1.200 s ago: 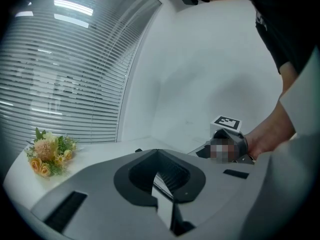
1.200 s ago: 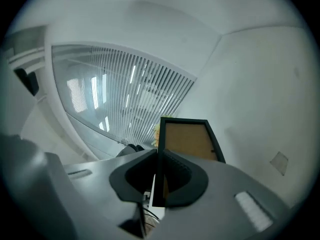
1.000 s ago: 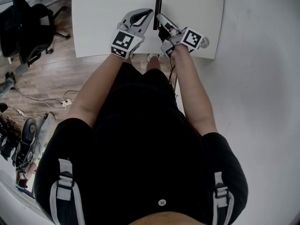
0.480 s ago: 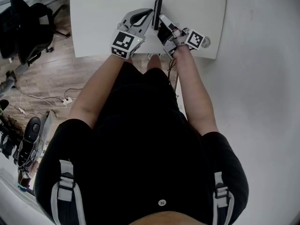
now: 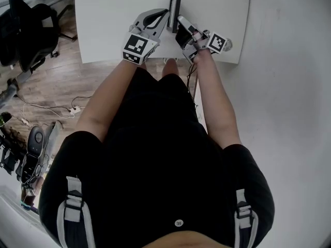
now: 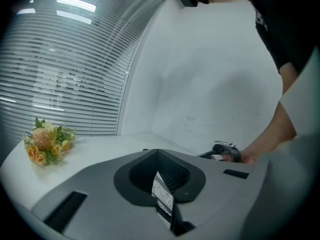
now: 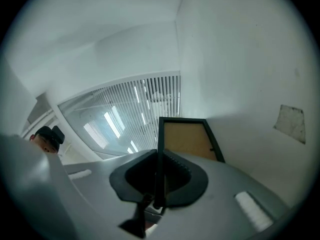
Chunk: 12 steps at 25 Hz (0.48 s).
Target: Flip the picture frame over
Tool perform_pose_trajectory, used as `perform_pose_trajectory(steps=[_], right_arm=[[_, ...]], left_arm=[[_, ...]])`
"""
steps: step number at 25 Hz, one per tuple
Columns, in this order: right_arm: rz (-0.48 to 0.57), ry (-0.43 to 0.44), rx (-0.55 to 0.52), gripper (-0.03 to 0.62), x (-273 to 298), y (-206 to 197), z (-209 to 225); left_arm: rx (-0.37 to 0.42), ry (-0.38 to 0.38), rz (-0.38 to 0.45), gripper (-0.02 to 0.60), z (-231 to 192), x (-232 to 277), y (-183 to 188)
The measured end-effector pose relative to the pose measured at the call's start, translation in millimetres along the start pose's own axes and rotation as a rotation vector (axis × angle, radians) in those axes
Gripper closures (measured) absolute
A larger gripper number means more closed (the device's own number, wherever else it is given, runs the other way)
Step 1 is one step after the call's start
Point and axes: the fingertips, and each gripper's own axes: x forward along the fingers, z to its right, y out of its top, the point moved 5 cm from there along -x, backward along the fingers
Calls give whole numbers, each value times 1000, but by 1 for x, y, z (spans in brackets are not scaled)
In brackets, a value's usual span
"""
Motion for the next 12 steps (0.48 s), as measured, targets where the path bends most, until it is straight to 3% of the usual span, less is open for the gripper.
perform_pose_trajectory(steps=[7,12], right_arm=[[-21,-33,-59,517,-5,9,3],[-27,-151,-227,517,-23,24,-12]], left_arm=[[-1,-5,-2,575,-1,3,-7],[8,-10,0,575,16,7,1]])
